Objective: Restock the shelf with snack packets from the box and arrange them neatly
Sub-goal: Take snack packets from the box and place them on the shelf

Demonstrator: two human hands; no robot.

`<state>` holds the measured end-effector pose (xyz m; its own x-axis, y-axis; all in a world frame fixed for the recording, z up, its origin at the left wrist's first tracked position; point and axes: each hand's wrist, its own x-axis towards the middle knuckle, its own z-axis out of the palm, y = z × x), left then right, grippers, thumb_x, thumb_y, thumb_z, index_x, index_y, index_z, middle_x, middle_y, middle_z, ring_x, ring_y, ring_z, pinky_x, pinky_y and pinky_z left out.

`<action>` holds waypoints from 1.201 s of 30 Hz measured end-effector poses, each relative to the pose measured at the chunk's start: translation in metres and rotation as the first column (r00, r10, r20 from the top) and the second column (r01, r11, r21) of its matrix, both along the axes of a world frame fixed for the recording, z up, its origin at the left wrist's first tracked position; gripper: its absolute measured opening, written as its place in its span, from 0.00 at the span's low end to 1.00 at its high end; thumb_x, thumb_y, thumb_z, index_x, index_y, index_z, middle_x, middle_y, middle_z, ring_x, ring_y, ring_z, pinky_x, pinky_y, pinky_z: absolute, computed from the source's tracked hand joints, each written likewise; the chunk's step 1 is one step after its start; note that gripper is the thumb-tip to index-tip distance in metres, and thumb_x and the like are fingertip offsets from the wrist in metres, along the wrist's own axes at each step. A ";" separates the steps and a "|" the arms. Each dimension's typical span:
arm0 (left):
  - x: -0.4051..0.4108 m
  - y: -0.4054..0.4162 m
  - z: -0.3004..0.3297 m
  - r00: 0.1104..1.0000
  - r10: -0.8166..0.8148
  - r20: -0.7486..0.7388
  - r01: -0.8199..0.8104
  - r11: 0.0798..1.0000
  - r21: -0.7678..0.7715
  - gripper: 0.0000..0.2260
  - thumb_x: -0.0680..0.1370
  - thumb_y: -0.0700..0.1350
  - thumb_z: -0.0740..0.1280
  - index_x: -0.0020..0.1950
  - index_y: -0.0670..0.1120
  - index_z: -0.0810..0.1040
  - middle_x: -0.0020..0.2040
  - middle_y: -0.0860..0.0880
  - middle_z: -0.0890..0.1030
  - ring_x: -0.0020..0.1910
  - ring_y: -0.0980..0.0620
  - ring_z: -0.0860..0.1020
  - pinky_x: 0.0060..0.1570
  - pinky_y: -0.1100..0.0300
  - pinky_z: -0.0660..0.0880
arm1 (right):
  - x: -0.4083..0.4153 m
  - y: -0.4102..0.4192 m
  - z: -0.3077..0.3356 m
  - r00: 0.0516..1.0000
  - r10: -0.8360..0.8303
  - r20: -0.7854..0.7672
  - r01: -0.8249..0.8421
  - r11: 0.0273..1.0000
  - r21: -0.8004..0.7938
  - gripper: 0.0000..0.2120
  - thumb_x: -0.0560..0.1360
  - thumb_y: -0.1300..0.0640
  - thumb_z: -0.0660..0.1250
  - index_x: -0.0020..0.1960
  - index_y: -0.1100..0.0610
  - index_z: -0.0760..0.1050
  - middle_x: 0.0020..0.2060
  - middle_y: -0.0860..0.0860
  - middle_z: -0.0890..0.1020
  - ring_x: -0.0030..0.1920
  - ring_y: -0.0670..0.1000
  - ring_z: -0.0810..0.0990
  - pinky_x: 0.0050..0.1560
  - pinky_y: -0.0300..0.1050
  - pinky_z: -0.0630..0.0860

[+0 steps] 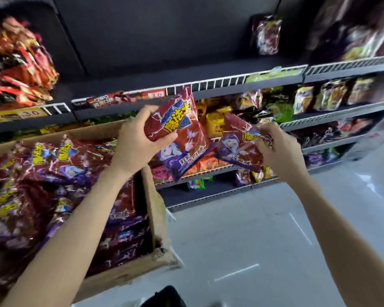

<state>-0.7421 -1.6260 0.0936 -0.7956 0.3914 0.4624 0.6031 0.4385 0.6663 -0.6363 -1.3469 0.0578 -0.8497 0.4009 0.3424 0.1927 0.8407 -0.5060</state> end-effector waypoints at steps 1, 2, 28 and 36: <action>0.004 0.018 -0.002 1.000 -0.009 0.011 0.009 1.000 -0.018 0.20 0.69 0.51 0.75 0.56 0.51 0.71 0.47 0.60 0.78 0.43 0.65 0.77 0.45 0.72 0.73 | 0.006 0.018 -0.001 1.000 -0.003 0.024 0.002 1.000 0.024 0.12 0.77 0.53 0.64 0.58 0.57 0.72 0.29 0.44 0.72 0.29 0.49 0.70 0.33 0.45 0.62; 0.006 0.034 -0.005 1.000 -0.017 0.026 0.018 0.999 -0.044 0.20 0.69 0.52 0.74 0.57 0.50 0.72 0.47 0.59 0.79 0.43 0.64 0.78 0.44 0.74 0.72 | 0.010 0.035 -0.002 0.999 -0.008 0.045 0.006 0.999 0.045 0.13 0.77 0.51 0.65 0.59 0.56 0.73 0.29 0.44 0.71 0.29 0.50 0.71 0.33 0.45 0.63; -0.161 0.348 -0.005 0.994 -0.090 0.055 0.102 0.956 -0.275 0.14 0.71 0.58 0.70 0.51 0.55 0.73 0.41 0.63 0.79 0.38 0.66 0.78 0.45 0.73 0.71 | -0.149 0.351 0.052 0.990 0.141 0.026 -0.142 0.989 0.041 0.09 0.74 0.58 0.64 0.54 0.56 0.72 0.25 0.50 0.74 0.21 0.50 0.66 0.26 0.42 0.63; -0.195 0.402 0.034 0.990 -0.144 -0.013 0.141 0.983 -0.113 0.13 0.70 0.60 0.71 0.49 0.57 0.74 0.42 0.62 0.81 0.41 0.65 0.80 0.38 0.71 0.74 | -0.229 0.406 0.080 0.862 0.193 -0.468 -0.188 0.980 0.059 0.09 0.76 0.61 0.64 0.55 0.60 0.72 0.43 0.46 0.78 0.35 0.51 0.76 0.39 0.41 0.69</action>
